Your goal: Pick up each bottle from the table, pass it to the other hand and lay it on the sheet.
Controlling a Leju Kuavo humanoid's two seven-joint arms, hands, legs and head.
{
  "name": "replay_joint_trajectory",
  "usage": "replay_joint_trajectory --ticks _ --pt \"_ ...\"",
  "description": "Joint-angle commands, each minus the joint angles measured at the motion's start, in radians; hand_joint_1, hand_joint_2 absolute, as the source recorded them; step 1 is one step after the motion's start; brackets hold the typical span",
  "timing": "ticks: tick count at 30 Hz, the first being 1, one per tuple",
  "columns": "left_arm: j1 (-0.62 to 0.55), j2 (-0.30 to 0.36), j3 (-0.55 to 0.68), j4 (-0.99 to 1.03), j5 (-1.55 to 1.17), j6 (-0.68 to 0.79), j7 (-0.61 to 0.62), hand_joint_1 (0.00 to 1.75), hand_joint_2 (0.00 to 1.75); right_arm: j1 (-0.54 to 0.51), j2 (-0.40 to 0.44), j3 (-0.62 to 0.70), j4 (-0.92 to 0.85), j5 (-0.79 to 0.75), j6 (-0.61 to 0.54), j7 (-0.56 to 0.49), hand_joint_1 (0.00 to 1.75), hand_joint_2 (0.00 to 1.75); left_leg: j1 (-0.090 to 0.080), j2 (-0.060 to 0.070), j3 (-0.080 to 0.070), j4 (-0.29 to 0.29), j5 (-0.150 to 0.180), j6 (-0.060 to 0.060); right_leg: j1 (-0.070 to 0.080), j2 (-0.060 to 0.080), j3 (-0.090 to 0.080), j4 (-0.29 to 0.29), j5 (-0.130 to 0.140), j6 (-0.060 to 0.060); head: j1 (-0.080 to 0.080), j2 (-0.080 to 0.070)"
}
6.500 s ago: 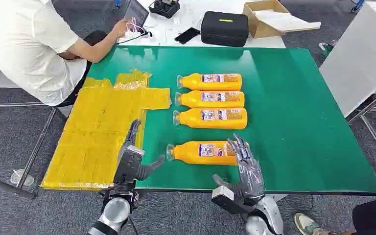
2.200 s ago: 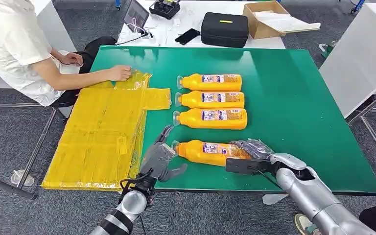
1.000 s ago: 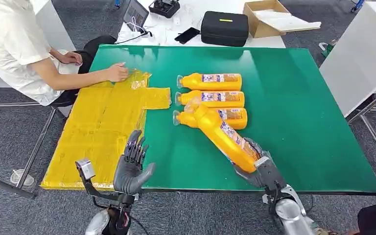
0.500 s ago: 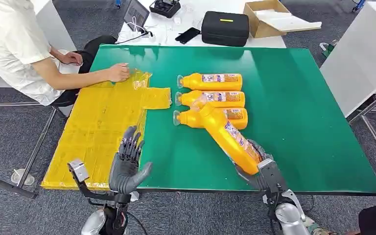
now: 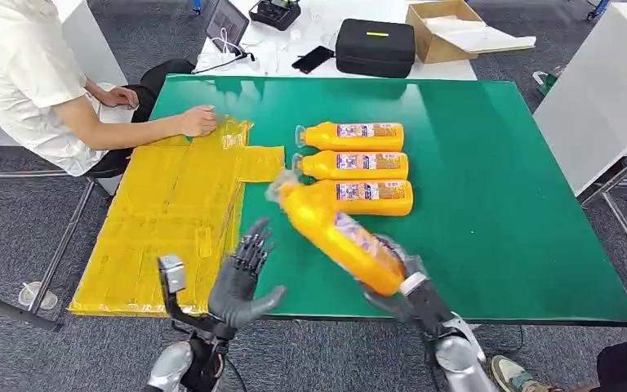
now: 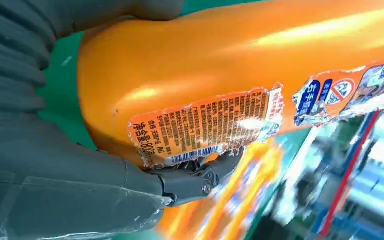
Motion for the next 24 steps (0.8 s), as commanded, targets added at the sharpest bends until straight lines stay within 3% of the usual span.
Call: replay_joint_trajectory --ticks 1,14,24 --pt "-0.116 -0.015 -0.004 0.173 0.025 0.009 0.029 0.0 1.75 -0.079 0.031 0.165 0.001 0.011 -0.004 -0.002 1.75 1.75 0.001 0.005 0.002 0.0 0.0 0.0 0.002 0.004 0.001 -0.001 0.001 -0.003 0.0 0.0" --pt "-0.093 -0.006 0.027 0.01 0.16 -0.104 -0.036 0.0 1.75 -0.095 0.032 0.224 0.072 -0.013 0.013 -0.001 1.75 1.75 0.001 0.003 0.001 0.0 0.0 0.0 0.001 0.002 0.0 0.0 0.001 -0.002 0.0 0.0" --pt "-0.109 -0.006 0.016 0.034 0.16 -0.155 -0.046 0.0 1.75 -0.117 0.041 0.257 0.106 -0.016 0.036 -0.004 1.75 1.75 0.001 0.002 0.001 0.0 0.0 0.0 0.001 0.001 0.001 -0.001 0.001 -0.002 0.0 0.0"
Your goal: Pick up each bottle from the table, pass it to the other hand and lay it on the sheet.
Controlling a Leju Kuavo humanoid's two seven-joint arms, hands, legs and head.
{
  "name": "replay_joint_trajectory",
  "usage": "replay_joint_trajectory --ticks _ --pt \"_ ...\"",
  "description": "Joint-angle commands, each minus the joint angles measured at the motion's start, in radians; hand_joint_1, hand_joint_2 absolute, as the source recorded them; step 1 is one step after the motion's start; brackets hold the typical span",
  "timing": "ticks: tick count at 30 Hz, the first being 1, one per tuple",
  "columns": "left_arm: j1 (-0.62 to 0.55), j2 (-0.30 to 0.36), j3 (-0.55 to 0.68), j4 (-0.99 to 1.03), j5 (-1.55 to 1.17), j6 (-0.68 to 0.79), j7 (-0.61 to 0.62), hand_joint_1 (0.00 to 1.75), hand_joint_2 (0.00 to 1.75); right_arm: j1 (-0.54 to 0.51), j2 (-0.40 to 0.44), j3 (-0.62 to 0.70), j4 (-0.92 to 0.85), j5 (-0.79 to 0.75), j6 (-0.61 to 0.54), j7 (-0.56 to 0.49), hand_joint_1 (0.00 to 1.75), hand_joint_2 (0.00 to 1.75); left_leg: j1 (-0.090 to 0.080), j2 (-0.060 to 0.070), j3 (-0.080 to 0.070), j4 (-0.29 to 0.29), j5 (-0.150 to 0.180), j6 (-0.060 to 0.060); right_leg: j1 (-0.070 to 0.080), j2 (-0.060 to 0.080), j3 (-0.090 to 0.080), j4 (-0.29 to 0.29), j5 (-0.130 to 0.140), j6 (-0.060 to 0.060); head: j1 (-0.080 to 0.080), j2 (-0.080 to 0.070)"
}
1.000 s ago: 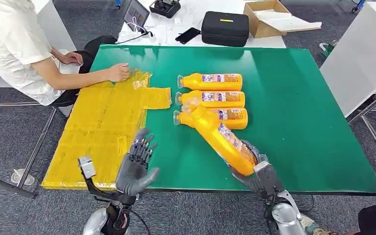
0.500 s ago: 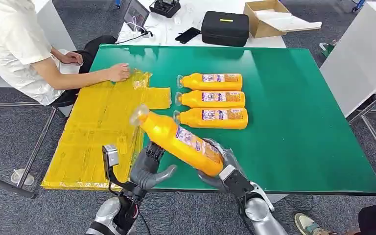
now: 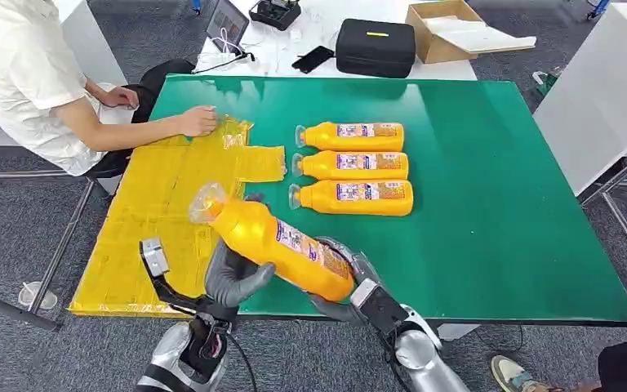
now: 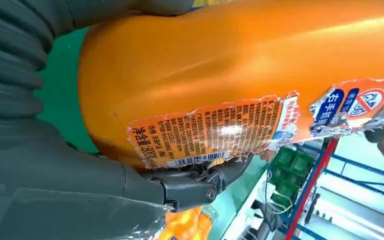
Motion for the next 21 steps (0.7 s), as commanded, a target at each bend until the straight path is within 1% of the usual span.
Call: replay_joint_trajectory --ticks 1,2,4,5,9,10,11,12,13,14,15,17,18,19,21 --pt "-0.048 0.018 -0.013 0.031 -0.009 -0.03 -0.006 0.0 1.75 -0.061 0.009 0.057 0.103 0.0 0.019 0.003 1.75 1.75 0.002 0.006 0.003 0.0 -0.001 0.0 0.002 0.004 0.003 -0.002 0.001 -0.003 0.0 0.0" --pt "-0.052 0.017 -0.017 0.039 -0.016 -0.03 -0.007 0.0 1.75 -0.068 0.013 0.063 0.109 -0.002 0.025 0.002 1.75 1.75 0.001 0.003 0.001 0.0 0.0 0.0 0.001 0.002 0.001 -0.001 0.001 -0.002 0.0 0.0" --pt "-0.06 0.013 -0.024 0.058 -0.014 -0.045 -0.005 0.0 1.75 -0.079 0.019 0.07 0.12 -0.011 0.031 0.0 1.75 1.75 0.002 0.005 0.003 0.0 0.0 0.0 0.002 0.003 0.002 -0.001 0.001 -0.003 -0.001 0.0" --pt "-0.066 0.013 -0.032 0.069 -0.018 -0.057 -0.006 0.0 1.75 -0.086 0.022 0.072 0.126 -0.021 0.04 -0.001 1.75 1.75 0.001 0.003 0.001 0.0 0.0 0.0 0.001 0.001 0.001 -0.001 0.001 -0.002 0.0 0.0" --pt "-0.077 0.014 -0.062 0.103 -0.073 -0.026 -0.004 0.0 1.75 -0.1 0.026 0.075 0.137 -0.026 0.042 -0.001 1.75 1.75 0.001 0.003 0.002 0.0 0.0 0.0 0.001 0.001 0.001 -0.001 0.001 -0.002 0.0 0.0" --pt "-0.084 0.011 -0.066 0.125 -0.083 -0.011 -0.004 0.16 1.75 -0.102 0.026 0.077 0.139 -0.026 0.04 -0.001 1.75 1.75 0.001 0.004 0.003 0.0 0.0 0.0 0.002 0.002 0.002 -0.001 0.001 -0.003 0.0 0.0" --pt "-0.086 0.009 -0.065 0.132 -0.087 -0.002 -0.005 0.44 1.75 -0.102 0.026 0.077 0.14 -0.025 0.04 -0.001 1.75 1.75 0.001 0.004 0.003 0.0 0.0 0.0 0.002 0.002 0.003 -0.002 0.001 -0.003 0.0 0.0" --pt "-0.086 0.009 -0.065 0.132 -0.087 -0.002 -0.005 0.44 1.75 -0.102 0.026 0.077 0.14 -0.025 0.04 -0.001 1.75 1.75 0.001 0.002 0.002 0.0 0.0 0.0 0.001 0.001 0.001 -0.001 0.001 -0.002 0.0 0.0" --pt "-0.093 0.006 -0.061 0.151 -0.084 0.007 -0.003 1.5 1.75 -0.104 0.026 0.079 0.137 -0.025 0.039 -0.001 1.75 1.75 0.001 0.003 0.002 0.0 0.0 0.0 0.001 0.002 0.002 -0.001 0.001 -0.002 0.0 0.0" --pt "-0.103 0.002 -0.056 0.176 -0.084 0.026 0.006 1.75 1.75 -0.102 0.026 0.08 0.132 -0.026 0.038 -0.001 1.75 1.75 0.0 0.002 0.002 0.0 0.0 0.0 0.001 0.001 0.001 -0.001 0.001 -0.001 0.0 0.0" --pt "-0.107 0.001 -0.052 0.183 -0.085 0.031 0.006 1.75 1.75 -0.102 0.027 0.081 0.13 -0.026 0.038 -0.001 1.75 1.75 0.001 0.004 0.003 -0.001 0.0 0.0 0.002 0.002 0.003 -0.002 0.001 -0.003 0.0 0.0" --pt "-0.115 -0.005 -0.042 0.208 -0.082 0.039 0.009 1.75 1.75 -0.1 0.025 0.083 0.124 -0.026 0.036 -0.001 1.75 1.75 0.0 0.002 0.001 0.0 0.0 0.0 0.0 0.001 0.001 -0.001 0.0 -0.001 0.0 0.0" --pt "-0.117 -0.008 -0.032 0.215 -0.072 0.035 0.006 1.75 1.75 -0.101 0.026 0.085 0.124 -0.027 0.036 -0.001 1.75 1.75 0.002 0.005 0.004 0.0 0.0 0.0 0.003 0.003 0.003 -0.002 0.001 -0.004 0.0 0.0" --pt "-0.117 -0.008 -0.032 0.215 -0.072 0.035 0.006 1.75 1.75 -0.101 0.026 0.085 0.124 -0.027 0.036 -0.001 1.75 1.75 0.001 0.003 0.002 0.0 0.0 0.0 0.001 0.001 0.002 -0.001 0.001 -0.002 0.0 0.0" --pt "-0.117 -0.008 -0.032 0.215 -0.072 0.035 0.006 1.75 1.75 -0.101 0.026 0.085 0.124 -0.027 0.036 -0.001 1.75 1.75 0.0 0.004 0.002 0.0 0.0 0.0 0.001 0.002 0.002 -0.001 0.001 -0.002 0.0 0.0"
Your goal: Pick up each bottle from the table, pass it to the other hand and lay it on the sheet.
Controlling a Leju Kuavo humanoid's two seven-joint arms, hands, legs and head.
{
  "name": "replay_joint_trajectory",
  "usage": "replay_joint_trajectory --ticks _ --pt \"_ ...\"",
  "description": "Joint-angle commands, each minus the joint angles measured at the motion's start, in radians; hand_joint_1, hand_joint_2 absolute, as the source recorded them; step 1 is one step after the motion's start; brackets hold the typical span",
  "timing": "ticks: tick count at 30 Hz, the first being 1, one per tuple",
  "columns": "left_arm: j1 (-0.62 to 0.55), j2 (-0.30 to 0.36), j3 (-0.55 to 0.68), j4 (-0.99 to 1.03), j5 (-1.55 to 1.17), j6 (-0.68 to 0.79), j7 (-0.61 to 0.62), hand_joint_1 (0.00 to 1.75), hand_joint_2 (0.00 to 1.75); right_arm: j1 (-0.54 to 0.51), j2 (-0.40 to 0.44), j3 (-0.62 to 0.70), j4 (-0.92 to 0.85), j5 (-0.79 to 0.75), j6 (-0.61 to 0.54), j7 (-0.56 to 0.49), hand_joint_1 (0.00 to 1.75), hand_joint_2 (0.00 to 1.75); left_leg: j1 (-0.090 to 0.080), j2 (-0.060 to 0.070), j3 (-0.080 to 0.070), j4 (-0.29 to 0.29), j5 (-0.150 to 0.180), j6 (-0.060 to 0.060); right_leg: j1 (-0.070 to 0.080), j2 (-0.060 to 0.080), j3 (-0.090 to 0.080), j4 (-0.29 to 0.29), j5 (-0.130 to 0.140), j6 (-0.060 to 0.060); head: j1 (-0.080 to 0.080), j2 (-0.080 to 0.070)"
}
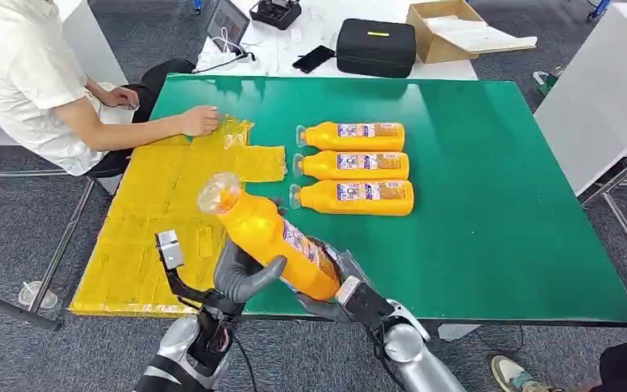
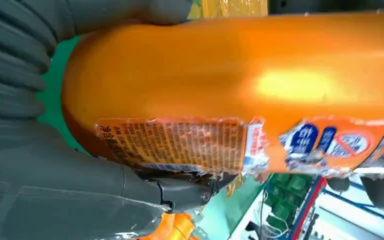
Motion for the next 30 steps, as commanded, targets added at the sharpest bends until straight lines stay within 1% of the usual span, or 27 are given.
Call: replay_joint_trajectory --ticks 1,5,6,7,10,11,12,13,15,16,17,18,19,20,21,24,25,26,27,28,29,30 --pt "-0.06 -0.001 -0.012 0.138 0.003 0.008 0.006 1.75 1.75 -0.047 0.007 0.034 0.059 -0.002 -0.003 0.002 1.75 1.75 0.0 0.003 0.002 0.0 0.0 0.0 0.001 0.001 0.002 -0.001 0.0 -0.002 0.0 0.0" --pt "-0.058 0.003 0.007 0.125 0.021 0.001 0.013 1.75 1.75 -0.05 0.006 0.039 0.088 0.001 -0.006 0.005 1.75 1.75 0.0 0.002 0.002 0.0 0.0 0.0 0.001 0.002 0.001 -0.001 0.001 -0.001 0.0 0.0" --pt "-0.058 0.004 0.013 0.118 0.025 0.002 0.013 1.75 1.75 -0.049 0.007 0.042 0.091 0.003 -0.008 0.005 1.75 1.75 0.001 0.004 0.003 -0.001 0.0 0.0 0.001 0.003 0.002 -0.001 0.001 -0.002 0.0 0.0" --pt "-0.056 0.006 0.02 0.112 0.035 -0.004 0.017 1.75 1.75 -0.046 0.007 0.042 0.091 0.003 -0.009 0.005 1.75 1.75 0.001 0.002 0.002 0.0 0.0 0.0 0.001 0.002 0.001 -0.001 0.001 -0.002 0.0 0.0" --pt "-0.044 0.011 0.042 0.086 0.067 -0.031 0.031 1.75 1.75 -0.036 0.01 0.036 0.093 0.002 -0.014 0.006 1.75 1.75 0.001 0.003 0.001 0.0 0.0 0.0 0.001 0.002 0.001 -0.001 0.001 -0.002 0.0 0.0" --pt "-0.039 0.014 0.048 0.077 0.077 -0.039 0.034 1.75 1.75 -0.034 0.011 0.034 0.095 0.002 -0.016 0.008 1.52 1.75 0.0 0.002 0.001 0.0 0.0 0.0 0.001 0.002 0.001 -0.001 0.001 -0.001 0.0 0.0" --pt "-0.039 0.016 0.05 0.076 0.079 -0.041 0.036 1.75 1.75 -0.032 0.01 0.034 0.096 0.002 -0.016 0.007 1.52 1.75 0.002 0.006 0.004 0.0 -0.001 0.0 0.003 0.004 0.003 -0.002 0.002 -0.004 0.0 0.0" --pt "-0.039 0.016 0.05 0.076 0.079 -0.041 0.036 1.75 1.75 -0.032 0.01 0.034 0.096 0.002 -0.016 0.007 1.52 1.75 0.001 0.004 0.002 0.0 0.0 0.0 0.001 0.003 0.001 -0.001 0.001 -0.002 0.0 0.0" --pt "-0.039 0.016 0.05 0.076 0.079 -0.041 0.036 1.75 1.75 -0.032 0.01 0.034 0.096 0.002 -0.016 0.007 1.52 1.75 0.001 0.004 0.003 0.0 -0.001 0.0 0.002 0.003 0.002 -0.001 0.001 -0.002 0.0 0.0" --pt "-0.039 0.016 0.05 0.076 0.079 -0.041 0.036 1.75 1.75 -0.032 0.01 0.034 0.096 0.002 -0.016 0.007 0.82 1.75 0.001 0.003 0.002 0.0 0.0 0.0 0.001 0.002 0.002 -0.001 0.001 -0.002 0.0 0.0" --pt "-0.026 0.012 0.062 0.059 0.079 -0.03 0.037 1.75 1.75 -0.03 0.015 0.025 0.1 0.014 -0.042 0.029 0.0 1.75 0.001 0.003 0.002 0.0 0.0 0.0 0.001 0.002 0.001 -0.001 0.001 -0.002 0.0 0.0" --pt "-0.013 0.013 0.069 0.031 0.071 -0.02 0.037 1.75 1.75 -0.024 0.014 0.025 0.097 0.034 -0.066 0.028 0.0 1.75 0.0 0.002 0.002 -0.001 0.0 0.0 0.0 0.002 0.001 -0.001 0.0 -0.001 0.0 0.0" --pt "0.004 0.021 0.077 -0.016 0.034 0.013 0.025 1.75 1.75 -0.01 0.021 0.005 0.092 0.056 -0.12 0.034 0.0 0.0 0.001 0.004 0.003 0.0 -0.001 0.0 0.002 0.003 0.002 -0.001 0.001 -0.002 0.0 0.0" --pt "0.017 0.033 0.081 -0.054 -0.018 0.061 0.016 1.75 1.75 0.002 0.024 -0.015 0.086 0.072 -0.158 0.037 0.0 0.0 0.001 0.003 0.001 0.0 0.0 0.0 0.001 0.002 0.001 -0.001 0.001 -0.002 0.0 0.0" --pt "0.031 0.054 0.076 -0.107 -0.143 0.178 -0.017 1.75 1.75 0.021 0.023 -0.042 0.073 0.112 -0.241 0.04 0.0 0.0 0.001 0.004 0.003 -0.001 -0.001 0.0 0.002 0.003 0.002 -0.001 0.001 -0.003 0.0 0.0" --pt "0.042 0.059 0.093 -0.135 -0.15 0.178 -0.005 1.75 1.75 0.032 0.014 -0.059 0.064 0.116 -0.237 0.037 0.0 0.0 0.0 0.001 0.001 0.0 0.0 0.0 0.001 0.001 0.0 -0.001 0.0 -0.001 0.0 0.0" --pt "0.042 0.059 0.093 -0.135 -0.15 0.178 -0.005 1.75 1.75 0.032 0.014 -0.059 0.064 0.116 -0.237 0.037 0.0 0.0 0.001 0.003 0.002 0.0 -0.001 0.0 0.002 0.001 0.002 -0.001 0.0 -0.002 0.0 0.0" --pt "0.043 0.066 0.083 -0.147 -0.214 0.231 -0.027 1.75 1.75 0.039 0.021 -0.079 0.055 0.147 -0.298 0.035 0.0 0.0 0.001 0.002 0.001 0.0 0.0 0.0 0.001 0.002 0.0 -0.001 0.001 -0.002 0.0 0.0" --pt "0.047 0.068 0.087 -0.157 -0.215 0.232 -0.026 1.75 1.75 0.043 0.02 -0.09 0.052 0.161 -0.325 0.035 0.0 0.0 0.002 0.006 0.004 0.0 -0.001 0.0 0.003 0.004 0.003 -0.001 0.001 -0.004 0.0 0.0" --pt "0.061 0.078 0.098 -0.19 -0.214 0.225 -0.016 1.75 1.75 0.051 0.012 -0.107 0.041 0.211 -0.391 0.033 0.0 0.0 0.001 0.003 0.001 0.0 -0.001 0.0 0.002 0.002 0.001 -0.001 0.0 -0.002 0.0 0.0" --pt "0.075 0.082 0.122 -0.22 -0.164 0.177 0.017 1.75 1.75 0.055 0.005 -0.132 0.035 0.273 -0.47 0.029 0.0 0.0 0.002 0.004 0.002 0.0 -0.001 0.0 0.002 0.002 0.002 -0.001 0.001 -0.003 0.0 0.0" --pt "0.081 0.08 0.137 -0.23 -0.127 0.147 0.038 1.75 1.75 0.056 0.004 -0.144 0.035 0.304 -0.508 0.028 0.0 0.0 0.001 0.003 0.002 0.0 -0.001 0.0 0.002 0.002 0.001 -0.001 0.001 -0.003 0.0 0.0"
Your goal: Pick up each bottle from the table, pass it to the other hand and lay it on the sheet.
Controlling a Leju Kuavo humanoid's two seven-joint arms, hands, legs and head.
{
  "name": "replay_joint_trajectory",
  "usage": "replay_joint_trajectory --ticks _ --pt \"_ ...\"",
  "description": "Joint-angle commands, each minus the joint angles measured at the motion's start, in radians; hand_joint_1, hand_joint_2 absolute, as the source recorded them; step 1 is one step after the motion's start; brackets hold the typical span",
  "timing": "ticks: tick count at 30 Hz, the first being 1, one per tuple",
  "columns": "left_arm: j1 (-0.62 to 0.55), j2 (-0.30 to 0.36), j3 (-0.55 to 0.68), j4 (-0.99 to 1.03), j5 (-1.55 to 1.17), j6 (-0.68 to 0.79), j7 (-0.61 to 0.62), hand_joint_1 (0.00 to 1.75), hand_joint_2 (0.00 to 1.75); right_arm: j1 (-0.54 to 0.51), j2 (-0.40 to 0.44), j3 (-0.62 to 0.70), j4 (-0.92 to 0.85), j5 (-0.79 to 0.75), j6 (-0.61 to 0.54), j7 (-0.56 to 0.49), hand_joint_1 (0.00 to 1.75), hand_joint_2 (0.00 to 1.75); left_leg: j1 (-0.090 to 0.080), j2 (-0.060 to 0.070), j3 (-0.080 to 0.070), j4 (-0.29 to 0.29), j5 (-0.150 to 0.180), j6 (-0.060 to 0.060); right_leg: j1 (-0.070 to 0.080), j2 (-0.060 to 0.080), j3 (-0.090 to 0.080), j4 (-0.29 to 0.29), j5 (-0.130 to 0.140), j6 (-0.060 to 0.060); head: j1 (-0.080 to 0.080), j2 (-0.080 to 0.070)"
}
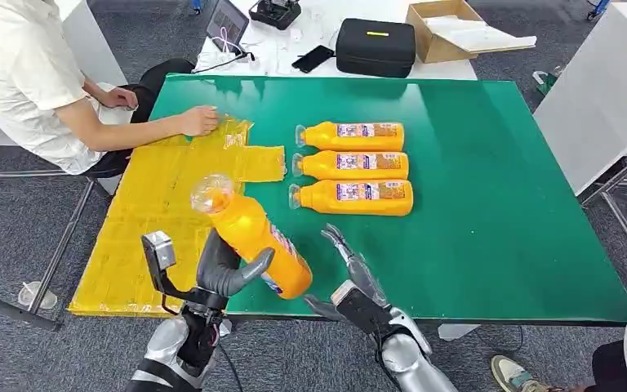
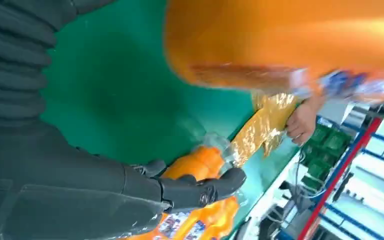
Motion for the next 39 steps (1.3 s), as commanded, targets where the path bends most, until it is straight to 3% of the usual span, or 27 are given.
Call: replay_joint_trajectory --ticks 1,8,9,11,12,14,19,23,25,28,35,39 --pt "0.041 0.056 0.093 -0.145 0.112 -0.1 0.09 1.75 1.75 0.018 -0.01 -0.132 -0.002 0.196 -0.282 -0.006 0.0 0.0 0.001 0.003 0.002 0.0 0.0 0.0 0.001 0.002 0.001 -0.001 0.001 -0.002 0.0 0.0" --pt "0.017 0.048 0.117 -0.113 0.131 -0.086 0.111 1.75 1.75 0.008 0.014 -0.212 0.049 0.214 -0.346 -0.029 0.0 0.0 0.001 0.002 0.002 0.0 0.0 0.0 0.001 0.001 0.002 -0.001 0.001 -0.002 0.0 0.0" --pt "0.014 0.049 0.108 -0.118 0.072 -0.025 0.087 1.75 1.75 0.008 0.016 -0.214 0.054 0.225 -0.366 -0.033 0.0 0.0 0.0 0.001 0.001 0.0 0.0 0.0 0.0 0.001 0.001 -0.001 0.0 -0.001 0.0 0.0" --pt "-0.016 0.082 0.027 -0.118 -0.326 0.339 -0.015 1.75 1.75 0.014 0.016 -0.219 0.058 0.241 -0.416 -0.038 0.0 0.0 0.0 0.001 0.001 0.0 0.0 0.0 0.0 0.0 0.001 0.0 0.0 -0.001 0.0 0.0" --pt "-0.043 0.093 -0.012 -0.085 -0.515 0.52 -0.003 1.75 1.75 0.013 0.017 -0.222 0.057 0.247 -0.432 -0.042 0.0 1.75 0.001 0.0 0.001 0.0 0.0 0.0 0.001 -0.001 0.001 0.0 0.0 -0.002 0.0 0.0" --pt "-0.117 0.127 -0.095 0.02 -0.759 0.671 0.051 1.75 1.75 -0.005 0.019 -0.222 0.069 0.256 -0.439 -0.042 0.0 1.75 0.001 -0.001 0.001 0.0 0.001 0.0 0.001 -0.002 0.001 0.0 0.0 -0.002 0.0 0.0" --pt "-0.256 0.134 -0.142 0.208 -0.904 0.74 0.06 1.75 1.75 -0.089 0.038 -0.189 0.134 0.253 -0.406 -0.062 0.0 1.75 0.001 0.0 0.002 0.0 0.002 0.0 0.001 -0.001 0.002 -0.001 0.001 -0.002 0.0 0.0" --pt "-0.268 0.138 -0.152 0.234 -0.947 0.769 0.073 1.75 1.75 -0.094 0.041 -0.184 0.142 0.253 -0.405 -0.064 0.0 1.75 0.001 0.004 0.002 -0.001 0.002 -0.001 0.001 0.003 0.002 -0.001 0.005 -0.004 0.001 0.0" --pt "-0.323 0.14 -0.184 0.345 -1.039 0.796 0.119 1.75 1.75 -0.111 0.046 -0.169 0.163 0.247 -0.396 -0.076 0.0 1.75 0.001 0.004 0.003 -0.001 0.003 -0.001 0.001 0.003 0.001 -0.001 0.005 -0.004 0.0 0.0" --pt "-0.378 0.131 -0.176 0.483 -1.058 0.815 0.098 1.75 1.75 -0.125 0.049 -0.151 0.184 0.245 -0.401 -0.08 0.0 1.75 0.001 0.002 0.003 -0.001 0.003 -0.002 0.001 0.002 0.002 -0.001 0.004 -0.004 0.0 0.0" --pt "-0.378 0.13 -0.176 0.483 -1.058 0.816 0.097 1.75 1.75 -0.124 0.048 -0.151 0.184 0.245 -0.401 -0.08 0.0 1.75 0.001 0.003 0.002 0.0 0.002 -0.002 0.001 0.003 0.001 0.0 0.004 -0.003 0.0 0.0" --pt "-0.426 0.15 -0.201 0.615 -1.129 0.711 0.168 1.75 1.75 -0.121 0.05 -0.158 0.189 0.216 -0.376 -0.098 0.0 1.75 0.001 0.003 0.001 0.0 0.003 -0.002 0.001 0.003 0.0 0.0 0.004 -0.003 0.0 0.0"
